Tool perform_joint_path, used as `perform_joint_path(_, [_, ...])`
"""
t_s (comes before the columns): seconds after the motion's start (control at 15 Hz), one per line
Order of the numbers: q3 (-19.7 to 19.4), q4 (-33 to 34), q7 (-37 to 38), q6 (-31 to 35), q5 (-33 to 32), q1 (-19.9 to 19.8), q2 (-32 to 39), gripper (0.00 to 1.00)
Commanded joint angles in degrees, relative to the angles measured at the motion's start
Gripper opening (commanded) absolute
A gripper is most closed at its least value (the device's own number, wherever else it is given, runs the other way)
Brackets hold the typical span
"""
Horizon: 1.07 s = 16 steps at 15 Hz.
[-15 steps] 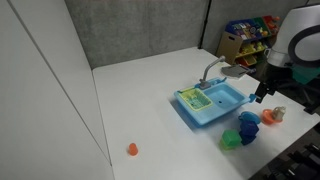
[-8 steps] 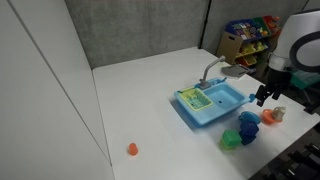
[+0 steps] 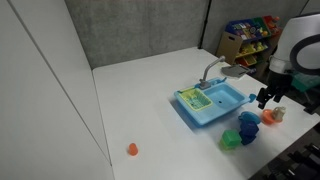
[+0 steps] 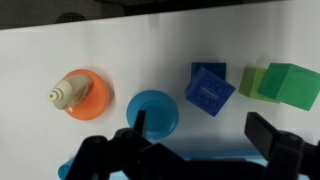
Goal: Put the bottle on the dish rack
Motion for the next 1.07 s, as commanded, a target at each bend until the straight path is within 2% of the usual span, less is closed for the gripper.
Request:
perform_joint_path(0.0, [0.2,-1.4,2.8,0.1,-1.4,-0.9,0.1,1.0])
perform_joint_path(0.47, [-0.2,-4.5,4.8,3.8,-2.2,-1.5,1.8,1.0])
perform_joint_path(1.0, [-1.1,-9.6,6.4,15.3,-2.6,-1.5,3.4,1.0])
